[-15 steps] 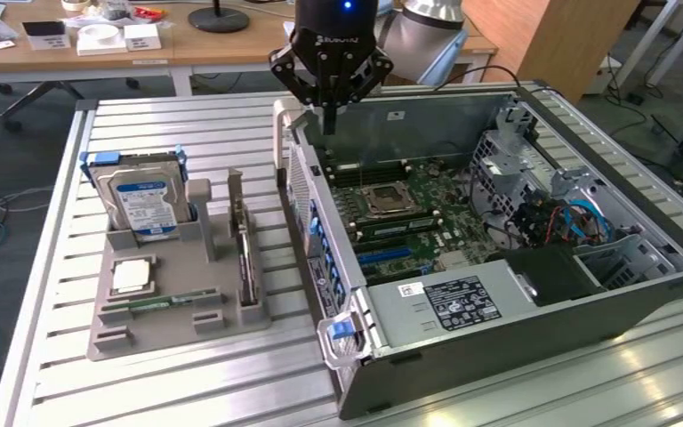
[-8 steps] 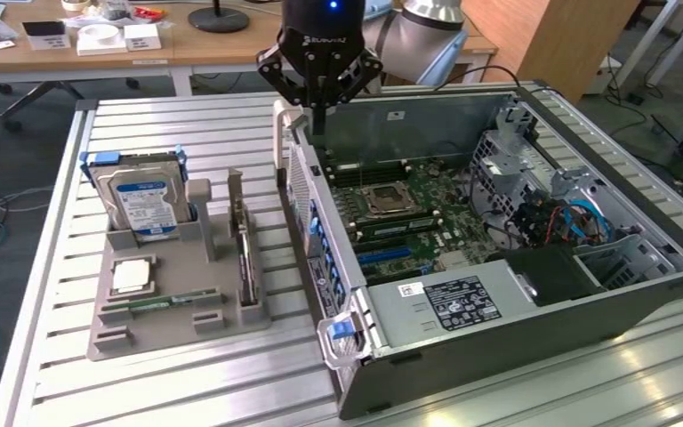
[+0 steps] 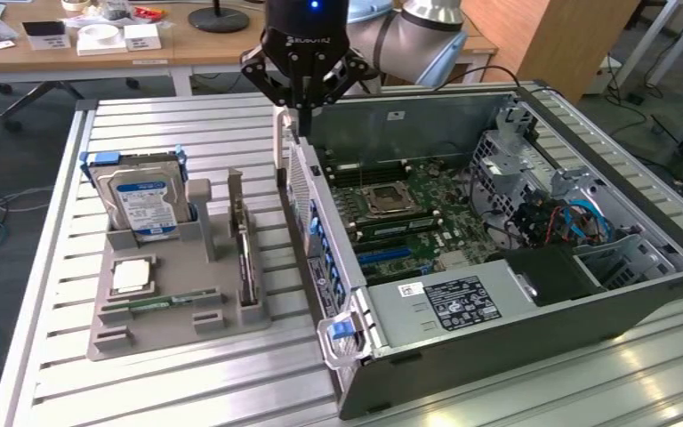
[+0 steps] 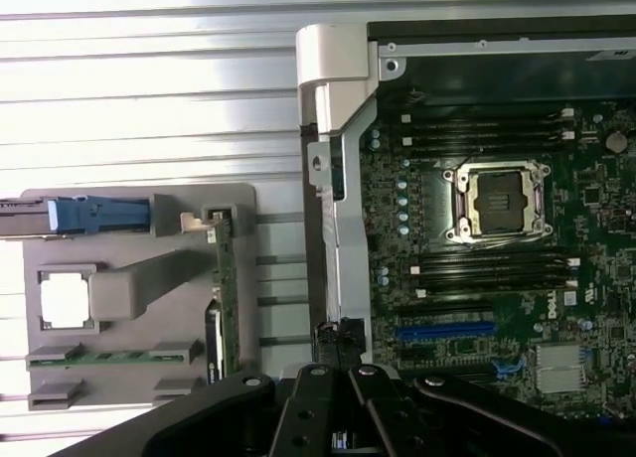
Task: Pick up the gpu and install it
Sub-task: 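Reach for the gpu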
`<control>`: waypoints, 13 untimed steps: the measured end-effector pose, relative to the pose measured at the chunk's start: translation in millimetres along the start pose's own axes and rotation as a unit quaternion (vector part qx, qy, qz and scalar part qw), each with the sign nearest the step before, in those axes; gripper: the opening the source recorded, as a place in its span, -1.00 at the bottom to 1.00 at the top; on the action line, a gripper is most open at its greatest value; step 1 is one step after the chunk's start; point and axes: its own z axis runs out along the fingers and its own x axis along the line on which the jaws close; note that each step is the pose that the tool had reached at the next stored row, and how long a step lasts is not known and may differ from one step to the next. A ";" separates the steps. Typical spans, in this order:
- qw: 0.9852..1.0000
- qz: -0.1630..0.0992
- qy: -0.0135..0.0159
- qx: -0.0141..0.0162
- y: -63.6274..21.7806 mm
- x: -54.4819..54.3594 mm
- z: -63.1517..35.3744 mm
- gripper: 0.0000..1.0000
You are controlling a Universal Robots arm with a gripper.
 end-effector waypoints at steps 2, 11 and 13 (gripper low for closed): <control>1.000 0.000 0.000 0.000 -0.2 2.7 0.0 -0.79; 1.000 0.000 0.000 0.000 -0.4 5.1 -0.1 -0.79; 1.000 0.000 0.000 0.000 -0.4 5.1 -0.1 -0.79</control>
